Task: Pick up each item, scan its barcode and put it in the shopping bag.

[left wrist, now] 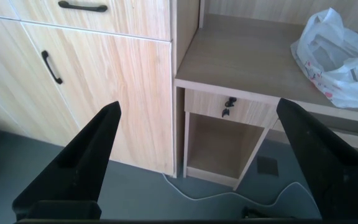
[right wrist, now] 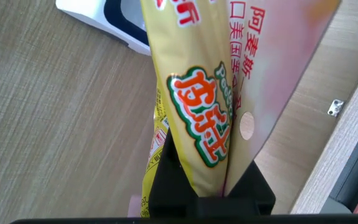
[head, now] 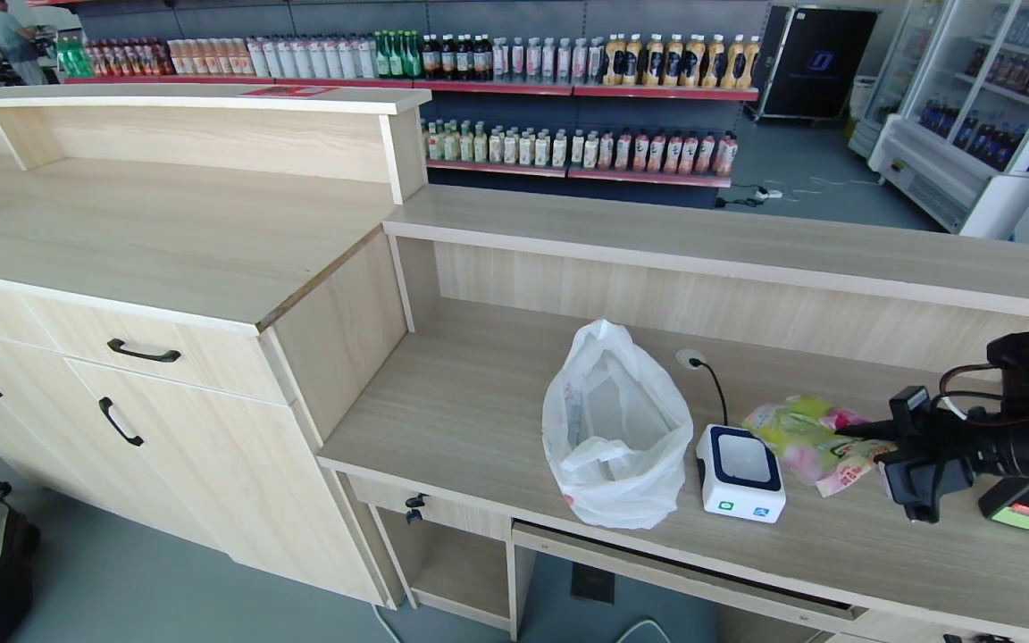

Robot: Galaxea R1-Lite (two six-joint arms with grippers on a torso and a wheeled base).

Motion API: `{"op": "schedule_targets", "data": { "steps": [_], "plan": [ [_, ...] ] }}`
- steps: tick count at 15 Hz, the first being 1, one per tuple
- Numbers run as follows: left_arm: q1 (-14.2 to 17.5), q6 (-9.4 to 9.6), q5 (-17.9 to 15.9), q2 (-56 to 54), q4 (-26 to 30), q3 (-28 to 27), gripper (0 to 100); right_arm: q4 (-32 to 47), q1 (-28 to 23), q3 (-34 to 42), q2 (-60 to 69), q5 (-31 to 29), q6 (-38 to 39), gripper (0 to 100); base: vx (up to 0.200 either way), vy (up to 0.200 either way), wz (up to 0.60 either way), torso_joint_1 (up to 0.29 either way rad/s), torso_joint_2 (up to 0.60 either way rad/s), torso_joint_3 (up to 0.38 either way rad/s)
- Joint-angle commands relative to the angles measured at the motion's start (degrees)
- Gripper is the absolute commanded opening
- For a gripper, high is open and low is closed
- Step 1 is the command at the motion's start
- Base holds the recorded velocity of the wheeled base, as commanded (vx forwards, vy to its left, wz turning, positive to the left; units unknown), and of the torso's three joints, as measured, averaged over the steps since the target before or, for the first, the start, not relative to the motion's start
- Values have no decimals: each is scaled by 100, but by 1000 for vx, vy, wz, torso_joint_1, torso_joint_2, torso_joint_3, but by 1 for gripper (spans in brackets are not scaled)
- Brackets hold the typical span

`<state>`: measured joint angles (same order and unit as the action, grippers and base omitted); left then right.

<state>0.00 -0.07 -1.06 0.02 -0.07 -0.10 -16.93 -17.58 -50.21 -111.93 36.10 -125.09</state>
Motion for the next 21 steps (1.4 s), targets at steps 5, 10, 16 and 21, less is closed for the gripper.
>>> {"op": "schedule_targets", "data": {
  "steps": [5, 10, 16, 21],
  "plan": [
    [0, -1, 1, -2, -1, 1, 100, -3, 106, -76, -109, 3, 90, 0, 0, 0, 0, 0, 0, 0],
    [0, -1, 1, -2, -1, 1, 100, -126, 264, -138, -215, 3, 169, 0, 0, 0, 0, 0, 0, 0],
    [0, -1, 1, -2, -1, 1, 100, 32, -9, 161, 752, -138, 2111, 0, 0, 0, 0, 0, 0, 0],
    [0, -1, 1, -2, -1, 1, 100, 269, -44, 240, 2993, -296, 7024, 0, 0, 0, 0, 0, 0, 0]
  ]
}}
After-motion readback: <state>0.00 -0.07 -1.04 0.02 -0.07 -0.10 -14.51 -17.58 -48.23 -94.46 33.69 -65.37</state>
